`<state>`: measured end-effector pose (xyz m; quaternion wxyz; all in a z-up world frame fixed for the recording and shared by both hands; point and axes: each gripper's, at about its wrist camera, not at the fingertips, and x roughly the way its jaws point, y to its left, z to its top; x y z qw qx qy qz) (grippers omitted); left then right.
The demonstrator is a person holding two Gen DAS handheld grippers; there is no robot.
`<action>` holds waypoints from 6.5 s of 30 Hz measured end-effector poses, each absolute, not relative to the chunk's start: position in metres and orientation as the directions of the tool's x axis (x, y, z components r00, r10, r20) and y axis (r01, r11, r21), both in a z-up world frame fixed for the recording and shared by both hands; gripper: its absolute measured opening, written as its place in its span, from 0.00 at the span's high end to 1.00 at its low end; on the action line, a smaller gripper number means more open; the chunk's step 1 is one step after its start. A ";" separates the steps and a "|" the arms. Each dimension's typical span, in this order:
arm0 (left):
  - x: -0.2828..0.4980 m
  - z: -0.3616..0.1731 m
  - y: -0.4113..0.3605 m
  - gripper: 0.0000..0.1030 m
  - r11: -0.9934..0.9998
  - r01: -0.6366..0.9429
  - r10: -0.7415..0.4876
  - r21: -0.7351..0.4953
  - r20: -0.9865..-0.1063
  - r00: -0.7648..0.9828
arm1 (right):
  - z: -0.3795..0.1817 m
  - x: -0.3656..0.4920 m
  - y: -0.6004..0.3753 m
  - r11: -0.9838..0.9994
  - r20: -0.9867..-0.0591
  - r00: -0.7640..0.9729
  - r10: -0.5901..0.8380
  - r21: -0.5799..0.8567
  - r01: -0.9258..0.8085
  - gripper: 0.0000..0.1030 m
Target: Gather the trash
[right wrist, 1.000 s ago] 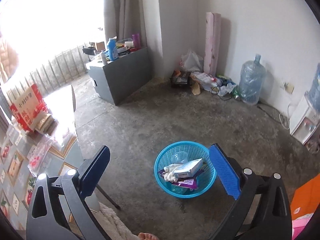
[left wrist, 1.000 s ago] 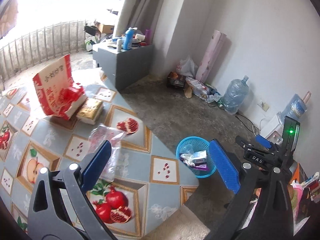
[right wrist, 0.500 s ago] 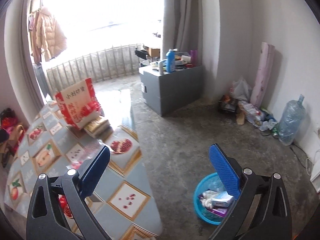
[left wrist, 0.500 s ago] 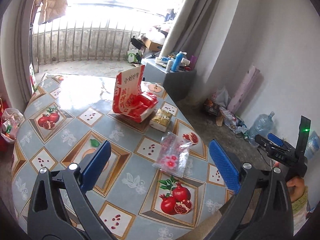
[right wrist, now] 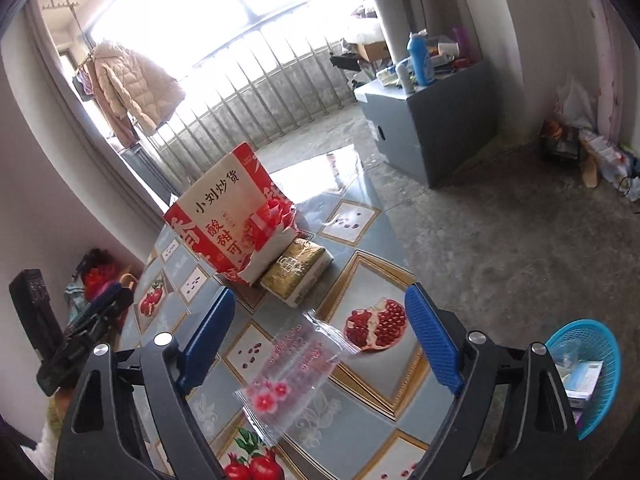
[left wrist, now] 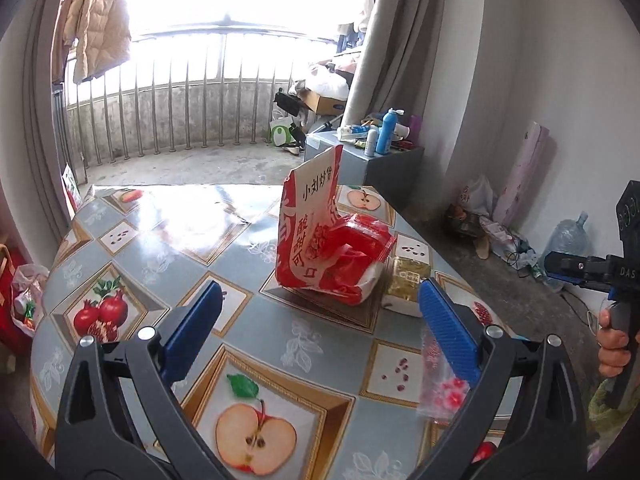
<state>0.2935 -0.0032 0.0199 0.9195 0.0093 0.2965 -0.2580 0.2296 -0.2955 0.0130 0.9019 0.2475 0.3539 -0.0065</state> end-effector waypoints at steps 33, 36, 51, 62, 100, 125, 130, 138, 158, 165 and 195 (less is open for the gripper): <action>0.332 -0.035 -0.016 1.00 0.819 0.554 -0.490 -0.149 -0.684 0.541 | -0.068 0.336 -0.273 0.818 -0.726 0.552 0.411 0.560 0.128 0.79; 0.302 -0.032 0.002 1.00 0.809 0.563 -0.504 -0.168 -0.691 0.519 | -0.067 0.311 -0.258 0.820 -0.727 0.539 0.425 0.562 0.111 0.79; 0.187 -0.039 0.082 1.00 0.827 0.483 -0.522 -0.288 -0.712 0.470 | -0.060 0.199 -0.212 0.826 -0.729 0.546 0.414 0.553 0.112 0.79; 0.146 -0.017 0.130 0.48 0.878 0.344 -0.477 -0.333 -0.664 0.576 | -0.026 0.160 -0.224 0.835 -0.694 0.619 0.368 0.539 0.108 0.61; 0.153 -0.016 -0.075 0.88 0.658 0.706 -0.629 -0.261 -0.706 0.325 | -0.071 0.146 -0.261 0.835 -0.811 0.532 0.243 0.454 0.311 0.93; 0.213 -0.012 -0.089 0.63 0.716 0.628 -0.546 -0.303 -0.805 0.234 | -0.071 0.099 -0.317 0.775 -0.783 0.586 0.208 0.497 0.390 0.95; 0.205 -0.019 -0.098 0.63 0.706 0.639 -0.533 -0.306 -0.823 0.196 | -0.073 0.096 -0.321 0.765 -0.776 0.593 0.215 0.511 0.393 0.95; 0.216 -0.016 -0.132 0.51 0.683 0.701 -0.470 -0.208 -0.859 0.203 | -0.075 0.094 -0.322 0.757 -0.768 0.599 0.226 0.526 0.388 0.95; 0.167 -0.052 -0.110 0.50 0.599 0.561 -0.591 -0.572 -0.788 -0.172 | -0.077 0.082 -0.333 0.727 -0.750 0.621 0.226 0.555 0.405 0.95; 0.167 -0.064 -0.084 0.50 0.728 0.497 -0.540 -0.472 -0.841 -0.009 | -0.078 0.083 -0.334 0.730 -0.755 0.616 0.224 0.549 0.407 0.95; 0.170 -0.044 -0.137 0.46 0.708 0.702 -0.375 -0.074 -0.882 0.286 | -0.077 0.081 -0.336 0.712 -0.741 0.628 0.237 0.572 0.407 0.95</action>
